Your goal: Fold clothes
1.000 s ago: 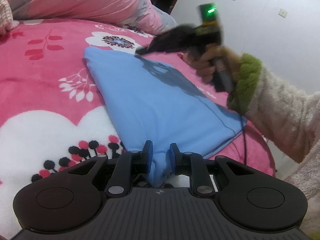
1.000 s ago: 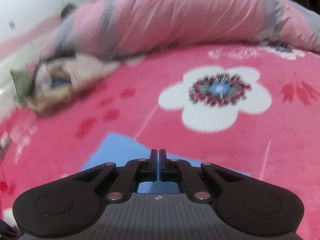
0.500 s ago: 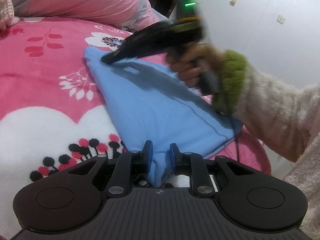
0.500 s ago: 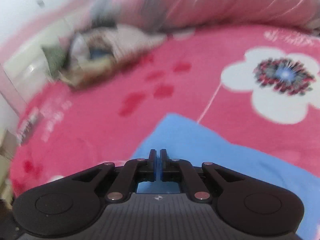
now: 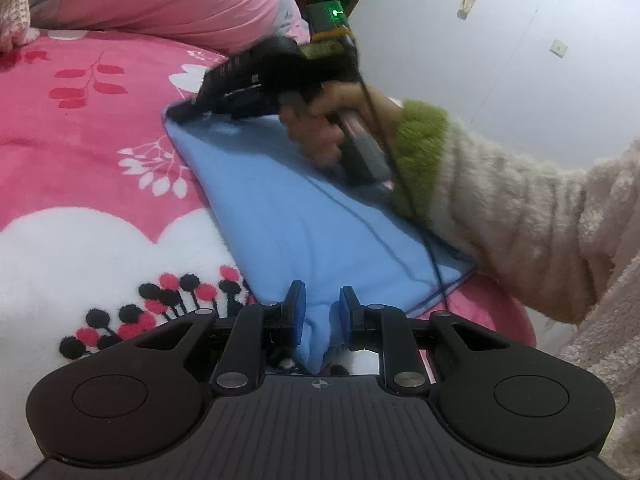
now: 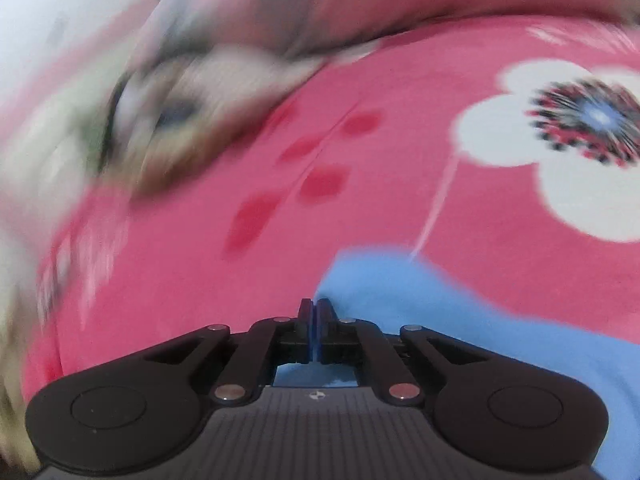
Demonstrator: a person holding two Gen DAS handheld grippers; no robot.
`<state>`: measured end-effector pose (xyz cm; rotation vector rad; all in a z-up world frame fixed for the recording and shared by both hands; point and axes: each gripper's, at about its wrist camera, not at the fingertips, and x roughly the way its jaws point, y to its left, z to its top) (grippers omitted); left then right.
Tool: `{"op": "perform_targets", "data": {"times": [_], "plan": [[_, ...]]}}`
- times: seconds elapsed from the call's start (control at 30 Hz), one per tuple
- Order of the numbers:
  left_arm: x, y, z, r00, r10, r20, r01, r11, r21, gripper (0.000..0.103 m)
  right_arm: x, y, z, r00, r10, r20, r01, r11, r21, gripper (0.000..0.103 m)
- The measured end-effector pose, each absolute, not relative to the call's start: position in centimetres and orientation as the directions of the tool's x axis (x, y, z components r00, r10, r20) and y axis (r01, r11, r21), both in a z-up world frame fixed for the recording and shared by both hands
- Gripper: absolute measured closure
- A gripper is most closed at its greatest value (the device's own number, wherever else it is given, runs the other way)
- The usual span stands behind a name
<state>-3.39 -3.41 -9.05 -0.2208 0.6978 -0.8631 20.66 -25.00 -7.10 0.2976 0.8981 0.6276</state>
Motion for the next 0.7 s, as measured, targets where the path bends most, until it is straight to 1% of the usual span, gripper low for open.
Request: {"op": "perform_targets", "data": {"times": [0.07,0.13,0.23,0.33,0.4,0.47,0.53,0.57,0.63,0.7], "plan": [[-3.4,-3.4,-8.9,0.445,-0.758,-0.477,0.627,0.644,-0.437,0.084,20.2,-27.2,-5.7,0.58,0.533,-0.616,-0.286,0.841,0.458,0.101],[-3.2,-3.3,-8.9,0.443,-0.759,-0.478,0.629,0.643,-0.438,0.084,18.5,-30.1,-3.9,0.626,0.507,-0.593,-0.275,0.855,0.44,0.101],[-3.0,-3.2,-8.8,0.436,-0.76,-0.482,0.629,0.64,-0.441,0.084,14.8,-34.2,-2.1,0.594,0.529,-0.606,-0.308,0.846,0.436,0.1],[-3.0,-3.3,-8.6,0.438,-0.749,-0.498,0.624,0.652,-0.431,0.084,13.6,-35.5,-3.7,0.552,0.485,-0.678,-0.303,0.874,0.379,0.101],[-3.2,-3.7,-8.2,0.45,-0.73,-0.514,0.626,0.668,-0.402,0.084,14.5,-36.4,-5.1,0.579,0.404,-0.708,-0.237,0.915,0.328,0.103],[-3.5,-4.0,-7.8,0.462,-0.712,-0.529,0.627,0.684,-0.372,0.084,15.1,-39.2,-5.3,0.645,0.351,-0.678,-0.122,0.924,0.362,0.103],[-3.9,-4.2,-7.6,0.474,-0.697,-0.539,0.626,0.697,-0.35,0.084,14.6,-41.7,-4.4,0.704,0.235,-0.67,-0.001,0.944,0.33,0.103],[-4.1,-4.3,-7.5,0.479,-0.689,-0.544,0.625,0.703,-0.339,0.084,14.0,-42.3,-4.0,0.716,0.214,-0.665,0.015,0.947,0.321,0.102],[-4.3,-4.6,-7.3,0.486,-0.677,-0.553,0.625,0.711,-0.323,0.083,12.1,-42.5,-3.4,0.709,0.277,-0.649,-0.049,0.937,0.346,0.102],[-4.5,-4.6,-7.1,0.487,-0.672,-0.558,0.622,0.715,-0.318,0.083,9.7,-41.2,-3.2,0.666,0.374,-0.645,-0.168,0.918,0.359,0.102]]}}
